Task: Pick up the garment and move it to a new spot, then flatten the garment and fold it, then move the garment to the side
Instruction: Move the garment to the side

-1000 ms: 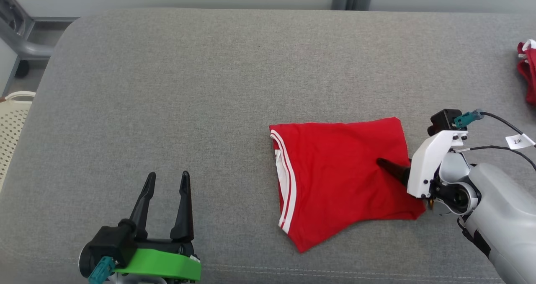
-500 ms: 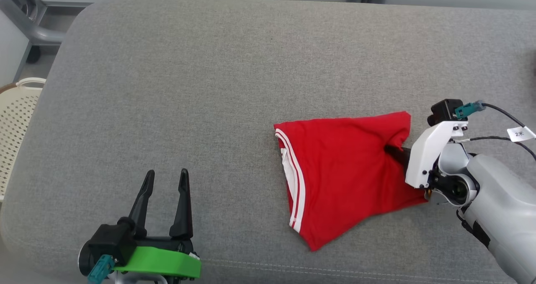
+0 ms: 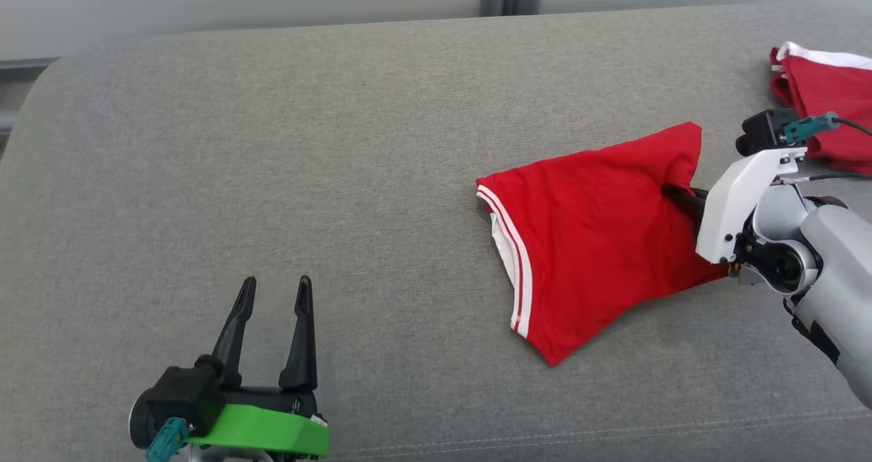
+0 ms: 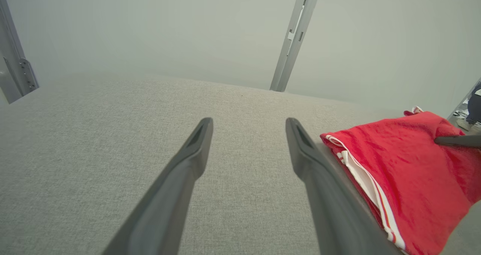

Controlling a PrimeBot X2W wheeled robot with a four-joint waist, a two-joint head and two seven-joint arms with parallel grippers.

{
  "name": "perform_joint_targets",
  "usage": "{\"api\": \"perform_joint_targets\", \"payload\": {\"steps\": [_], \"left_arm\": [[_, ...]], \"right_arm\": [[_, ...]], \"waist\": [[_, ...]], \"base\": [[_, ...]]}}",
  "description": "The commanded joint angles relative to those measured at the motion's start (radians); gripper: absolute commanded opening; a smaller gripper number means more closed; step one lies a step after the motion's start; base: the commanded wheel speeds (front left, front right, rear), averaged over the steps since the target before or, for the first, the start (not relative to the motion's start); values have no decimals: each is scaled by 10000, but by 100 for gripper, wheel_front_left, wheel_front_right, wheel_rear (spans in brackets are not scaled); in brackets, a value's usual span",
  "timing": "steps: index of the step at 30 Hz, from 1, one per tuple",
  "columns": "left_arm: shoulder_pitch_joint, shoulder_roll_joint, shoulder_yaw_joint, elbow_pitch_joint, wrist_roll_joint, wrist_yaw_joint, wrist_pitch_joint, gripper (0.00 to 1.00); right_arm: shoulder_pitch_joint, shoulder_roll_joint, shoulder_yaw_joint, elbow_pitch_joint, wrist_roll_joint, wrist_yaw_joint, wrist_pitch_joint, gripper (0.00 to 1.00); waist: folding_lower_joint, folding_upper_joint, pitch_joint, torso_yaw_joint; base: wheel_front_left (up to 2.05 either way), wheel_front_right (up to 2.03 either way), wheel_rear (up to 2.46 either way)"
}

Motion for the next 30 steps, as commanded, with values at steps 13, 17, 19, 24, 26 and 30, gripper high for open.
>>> {"api": "perform_joint_targets", "payload": {"steps": [13,17,19,24,26,30], "left_arm": [[-454,252,-91,-317,197,23,123,100],[-699,356,-139,-408,267,24,217,100],[-799,394,-161,-433,271,21,242,100],[-965,442,-173,-412,276,-6,291,100],[-1003,447,-167,-395,256,15,287,100],[-992,431,-163,-361,188,60,250,100]], "right_arm": [[-805,-269,-10,-102,-137,-1,-249,0],[-1023,-251,-100,-160,-88,-1,-377,0],[-1123,-230,-133,-156,-89,-1,-460,0],[-1431,-109,-201,-84,-173,-1,-551,0],[-1639,-63,-242,-74,-191,-1,-560,0],[-2180,48,-371,-72,-270,-1,-450,0]], "waist": [[-1,-1,439,-2996],[-1,-1,840,-3231],[-1,-1,994,-3252],[-1,-1,1161,-3184],[-1,-1,1177,-3114],[-1,-1,1146,-2943]], "base": [[0,0,0],[0,0,0],[0,0,0],[0,0,0],[0,0,0],[0,0,0]]}}
